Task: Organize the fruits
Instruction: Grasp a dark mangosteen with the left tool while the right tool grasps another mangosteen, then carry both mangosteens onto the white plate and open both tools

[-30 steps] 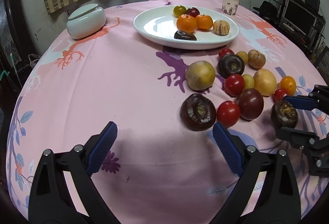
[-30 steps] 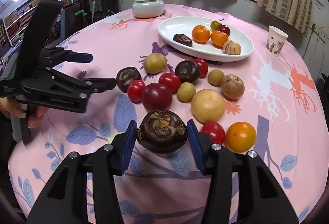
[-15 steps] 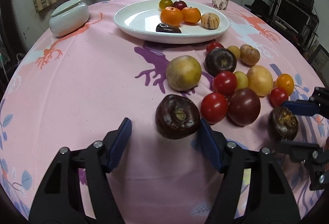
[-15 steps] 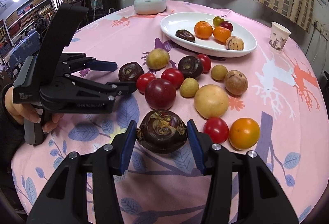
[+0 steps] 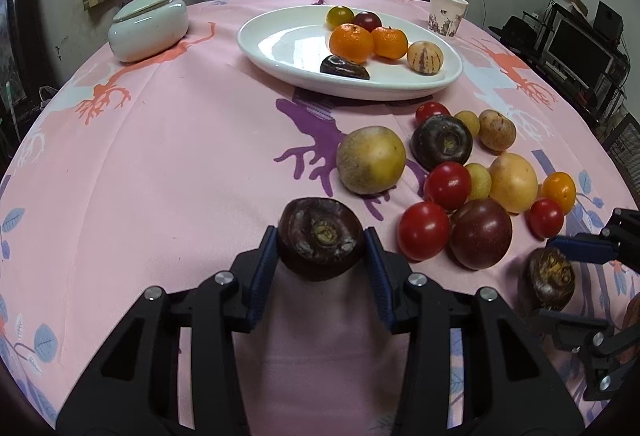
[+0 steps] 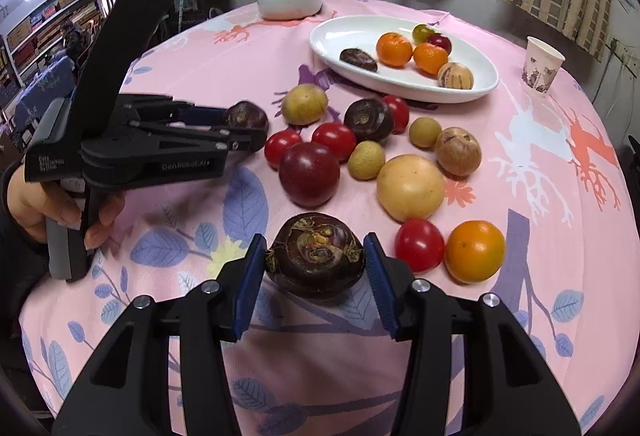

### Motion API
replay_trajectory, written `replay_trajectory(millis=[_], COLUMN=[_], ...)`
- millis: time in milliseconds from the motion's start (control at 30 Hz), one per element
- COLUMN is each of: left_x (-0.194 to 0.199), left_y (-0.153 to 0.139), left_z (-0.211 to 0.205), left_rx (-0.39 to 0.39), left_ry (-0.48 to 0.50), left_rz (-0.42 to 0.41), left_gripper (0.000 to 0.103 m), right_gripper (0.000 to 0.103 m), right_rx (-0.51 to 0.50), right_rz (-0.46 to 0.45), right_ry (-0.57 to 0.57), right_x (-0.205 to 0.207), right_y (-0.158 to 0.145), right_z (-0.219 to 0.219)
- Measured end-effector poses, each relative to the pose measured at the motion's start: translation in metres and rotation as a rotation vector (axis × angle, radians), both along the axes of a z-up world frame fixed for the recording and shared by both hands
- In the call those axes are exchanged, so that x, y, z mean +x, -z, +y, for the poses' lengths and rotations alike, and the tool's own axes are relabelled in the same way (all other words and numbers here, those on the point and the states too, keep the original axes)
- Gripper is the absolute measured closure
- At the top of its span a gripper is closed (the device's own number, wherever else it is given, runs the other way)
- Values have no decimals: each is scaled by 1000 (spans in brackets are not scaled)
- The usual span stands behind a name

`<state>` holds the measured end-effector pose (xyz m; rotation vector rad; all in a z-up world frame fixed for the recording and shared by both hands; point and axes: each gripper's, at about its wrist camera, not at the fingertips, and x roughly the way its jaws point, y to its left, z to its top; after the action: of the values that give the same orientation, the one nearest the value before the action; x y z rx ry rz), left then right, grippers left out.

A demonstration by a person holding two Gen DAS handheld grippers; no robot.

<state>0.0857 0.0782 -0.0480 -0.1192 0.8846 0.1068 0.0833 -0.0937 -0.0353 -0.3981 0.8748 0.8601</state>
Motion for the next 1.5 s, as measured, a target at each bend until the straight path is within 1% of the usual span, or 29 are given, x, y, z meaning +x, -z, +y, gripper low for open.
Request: replay_trajectory(millis=[67,133,233,300,433,500,633,733,867,967,1100,1233,1333,1500], left_x=[0,0,3,5,7,7,2,-5,-11,-19,-23,-10,10,51], left_y=[0,0,1,1,1,0,-3,-13,-38,-58,-77,-92,-100,-103], left_z=[0,-2,-7,-9,-8,-9,-11,-14,-18,-26,-31,-25,-16,3], left_rx=[2,9,44,62,51,62,64,65,29,42,67,52,65,58], left_ry=[0,0,0,-4,-15,-18,-14,-8,3,29,66,78,53,5], left_rz=[1,3,13,17,15,13,-5,-40,-100,-139,-166,-171,-184,-174], left_gripper=[59,58,57,55,55,59,59,59,59,59,59,59,59,59], right_gripper=[53,52,51,51,51,51,52,52,52,52,52,52,52,52], right_rx=[-19,-17,-22,-45,-57,-54,-42,8,75,122,186,156,155,134], right_rz=[8,12,10,2,-31,-33,-40,-48,-74,-87,-107,-170,-169,-165], right_ry=[2,0,0,-1,-4,-3,-1,-7,30,85,139,136,131,125], right_x=[1,2,2,0,-4,-4,-3,-4,1,9,21,40,66,106], right_y=[5,8,11,16,16,16,12,0,-18,-33,-58,-83,-97,-101], right_z=[2,2,4,6,11,11,10,4,-7,-18,-32,-28,-15,14])
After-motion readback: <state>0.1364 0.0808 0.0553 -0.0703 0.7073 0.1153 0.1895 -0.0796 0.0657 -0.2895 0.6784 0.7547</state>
